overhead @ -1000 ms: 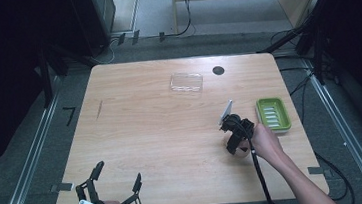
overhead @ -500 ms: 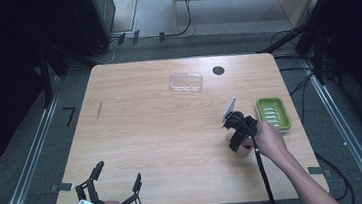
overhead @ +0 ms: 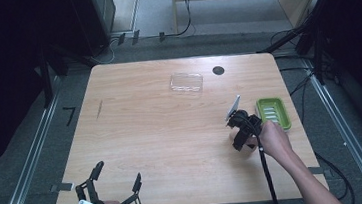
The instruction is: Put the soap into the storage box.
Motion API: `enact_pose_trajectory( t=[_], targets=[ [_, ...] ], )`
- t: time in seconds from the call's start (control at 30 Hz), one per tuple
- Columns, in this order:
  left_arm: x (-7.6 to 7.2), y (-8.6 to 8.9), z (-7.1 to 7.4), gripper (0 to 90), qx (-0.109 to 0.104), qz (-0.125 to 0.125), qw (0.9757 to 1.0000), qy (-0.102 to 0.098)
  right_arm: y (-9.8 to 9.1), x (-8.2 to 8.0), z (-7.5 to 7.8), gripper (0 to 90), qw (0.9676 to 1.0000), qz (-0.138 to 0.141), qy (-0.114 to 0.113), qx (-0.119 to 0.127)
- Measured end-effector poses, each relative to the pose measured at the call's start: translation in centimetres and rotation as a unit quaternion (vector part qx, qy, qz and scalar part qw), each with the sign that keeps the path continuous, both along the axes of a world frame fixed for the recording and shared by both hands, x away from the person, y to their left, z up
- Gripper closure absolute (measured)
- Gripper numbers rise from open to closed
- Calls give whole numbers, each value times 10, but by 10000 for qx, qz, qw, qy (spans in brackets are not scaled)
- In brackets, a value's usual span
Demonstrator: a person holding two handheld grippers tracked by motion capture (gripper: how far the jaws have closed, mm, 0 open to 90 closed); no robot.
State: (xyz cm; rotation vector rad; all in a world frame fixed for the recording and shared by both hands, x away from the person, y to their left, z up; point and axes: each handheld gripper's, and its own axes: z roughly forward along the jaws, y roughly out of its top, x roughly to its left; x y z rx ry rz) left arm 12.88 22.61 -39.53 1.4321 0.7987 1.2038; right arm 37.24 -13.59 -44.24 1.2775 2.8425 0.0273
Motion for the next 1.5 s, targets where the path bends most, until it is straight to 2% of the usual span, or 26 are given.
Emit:
enact_pose_trajectory(
  t=[0.37, 1.5],
  targets=[
    [0, 0, 0, 99, 1, -2, 10000, -1, -14, 0, 4, 336, 9999, -84, -64, 19],
    [0, 0, 0, 99, -1, 5, 10000, -10, -54, 1, 18, 337, 9985, -546, -72, 51]
  ],
)
